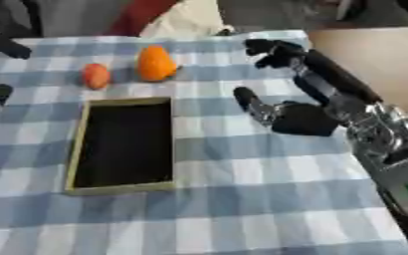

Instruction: Pick up objects on the table and place them in the box.

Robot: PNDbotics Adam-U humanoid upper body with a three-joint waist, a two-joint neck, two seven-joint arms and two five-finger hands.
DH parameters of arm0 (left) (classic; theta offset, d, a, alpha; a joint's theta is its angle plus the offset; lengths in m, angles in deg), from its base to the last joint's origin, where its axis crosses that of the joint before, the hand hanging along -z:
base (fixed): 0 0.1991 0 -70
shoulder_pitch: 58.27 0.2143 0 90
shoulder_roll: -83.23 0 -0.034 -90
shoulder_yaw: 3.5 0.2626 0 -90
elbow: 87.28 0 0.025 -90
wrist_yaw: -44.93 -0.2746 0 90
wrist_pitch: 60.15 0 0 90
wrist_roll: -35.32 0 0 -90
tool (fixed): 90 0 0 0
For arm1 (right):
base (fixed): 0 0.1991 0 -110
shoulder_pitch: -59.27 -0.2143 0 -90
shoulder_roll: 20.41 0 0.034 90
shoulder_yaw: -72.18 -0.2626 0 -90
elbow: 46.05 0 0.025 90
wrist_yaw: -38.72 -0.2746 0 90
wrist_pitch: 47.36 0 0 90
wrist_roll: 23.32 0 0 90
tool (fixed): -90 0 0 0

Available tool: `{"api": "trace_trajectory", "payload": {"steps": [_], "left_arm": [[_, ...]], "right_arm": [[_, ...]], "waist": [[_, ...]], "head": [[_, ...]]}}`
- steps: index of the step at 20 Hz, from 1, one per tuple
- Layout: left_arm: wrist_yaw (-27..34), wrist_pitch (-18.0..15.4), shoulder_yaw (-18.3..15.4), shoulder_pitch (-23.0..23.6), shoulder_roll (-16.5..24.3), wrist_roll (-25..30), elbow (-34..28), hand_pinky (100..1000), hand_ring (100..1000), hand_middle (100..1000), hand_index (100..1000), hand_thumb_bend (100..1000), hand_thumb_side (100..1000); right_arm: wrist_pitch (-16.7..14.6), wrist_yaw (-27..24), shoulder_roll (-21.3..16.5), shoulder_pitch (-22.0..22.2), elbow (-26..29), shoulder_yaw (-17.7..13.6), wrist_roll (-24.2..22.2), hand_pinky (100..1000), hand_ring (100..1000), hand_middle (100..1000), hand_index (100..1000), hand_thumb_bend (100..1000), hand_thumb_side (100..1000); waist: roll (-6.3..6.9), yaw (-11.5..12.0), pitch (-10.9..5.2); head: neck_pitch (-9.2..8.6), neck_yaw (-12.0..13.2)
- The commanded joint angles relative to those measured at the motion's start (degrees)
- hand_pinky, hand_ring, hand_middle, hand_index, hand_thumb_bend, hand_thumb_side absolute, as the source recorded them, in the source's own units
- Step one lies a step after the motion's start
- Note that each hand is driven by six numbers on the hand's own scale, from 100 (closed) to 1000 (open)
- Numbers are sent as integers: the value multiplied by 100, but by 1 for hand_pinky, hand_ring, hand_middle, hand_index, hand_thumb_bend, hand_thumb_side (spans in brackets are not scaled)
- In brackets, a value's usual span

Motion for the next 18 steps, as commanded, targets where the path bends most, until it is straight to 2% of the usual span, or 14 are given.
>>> {"api": "trace_trajectory", "payload": {"steps": [1, 6, 10, 13, 18], "left_arm": [[-24, -14, -107, -119, 156, -24, -20, 856, 815, 778, 921, 100, 176], [-121, -28, -87, -215, 159, -19, 73, 853, 815, 780, 920, 100, 165], [-344, -68, 40, -561, 112, 69, 512, 848, 817, 782, 918, 100, 142], [-803, -160, 176, -1034, -110, 145, 1204, 842, 820, 784, 915, 100, 117], [-1654, -410, 233, -1760, -773, 118, 2639, 841, 819, 782, 913, 100, 118]], "right_arm": [[-1, 13, -164, -57, 42, -56, -2, 883, 844, 884, 1000, 244, 721], [-1, 13, -165, -53, 38, -50, -6, 883, 844, 884, 1000, 244, 721], [-4, 6, -165, -55, 36, -38, -18, 883, 844, 884, 1000, 244, 721], [-13, -6, -148, -61, 31, -10, -46, 883, 844, 883, 1000, 244, 722], [-21, -21, -135, -68, 23, 20, -82, 883, 845, 883, 1000, 243, 722]], "waist": [[15, -6, -90], [20, -17, -100], [28, -39, -125], [39, -58, -156], [37, -109, -180]], "head": [[-25, -3], [-19, -1], [-17, 8], [-1, 41], [51, 71]]}}
